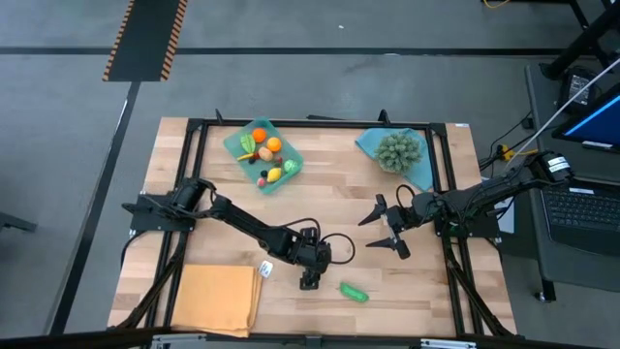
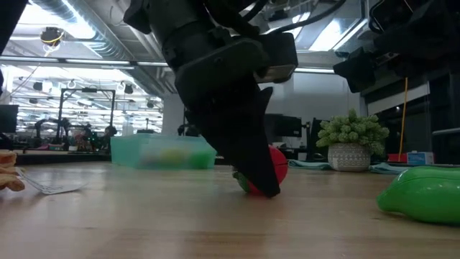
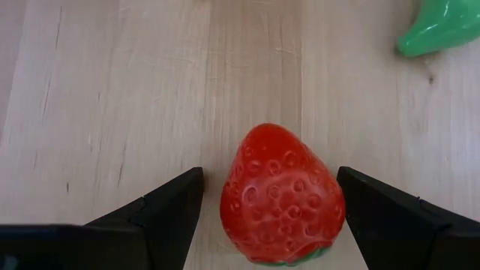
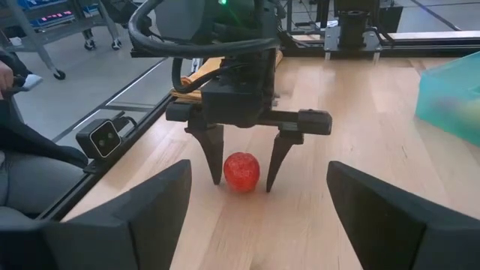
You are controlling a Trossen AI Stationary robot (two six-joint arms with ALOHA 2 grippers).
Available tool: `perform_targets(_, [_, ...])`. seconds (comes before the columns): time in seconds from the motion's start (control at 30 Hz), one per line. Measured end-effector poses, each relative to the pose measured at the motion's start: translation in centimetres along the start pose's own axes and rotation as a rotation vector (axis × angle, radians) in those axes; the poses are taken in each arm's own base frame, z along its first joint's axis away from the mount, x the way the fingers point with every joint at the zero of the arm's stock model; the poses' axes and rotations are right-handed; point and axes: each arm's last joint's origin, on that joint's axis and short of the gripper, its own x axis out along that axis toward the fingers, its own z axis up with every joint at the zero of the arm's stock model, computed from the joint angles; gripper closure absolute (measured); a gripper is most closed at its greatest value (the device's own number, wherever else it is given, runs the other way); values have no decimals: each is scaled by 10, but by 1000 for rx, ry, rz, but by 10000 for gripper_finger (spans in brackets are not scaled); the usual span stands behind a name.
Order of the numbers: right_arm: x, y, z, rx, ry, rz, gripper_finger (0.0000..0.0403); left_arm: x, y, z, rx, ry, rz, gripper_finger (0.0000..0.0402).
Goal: Pick and placing Produce into tupperware
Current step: Put the red strawberry into the blue bin
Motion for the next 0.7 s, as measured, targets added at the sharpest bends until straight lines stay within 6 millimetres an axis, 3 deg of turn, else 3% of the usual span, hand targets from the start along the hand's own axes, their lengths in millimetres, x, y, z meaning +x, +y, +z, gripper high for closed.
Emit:
perform_targets(0.23, [0,0,0,0,0,0,91,1,3,1,-16,1,3,135])
perform_targets(0.53, [0,0,0,4,3,0,91,1,4,1,1,1,11,214])
perform_targets(0.7, [0,0,0,4,4,0,91,-3,4,1,31,17,10,214])
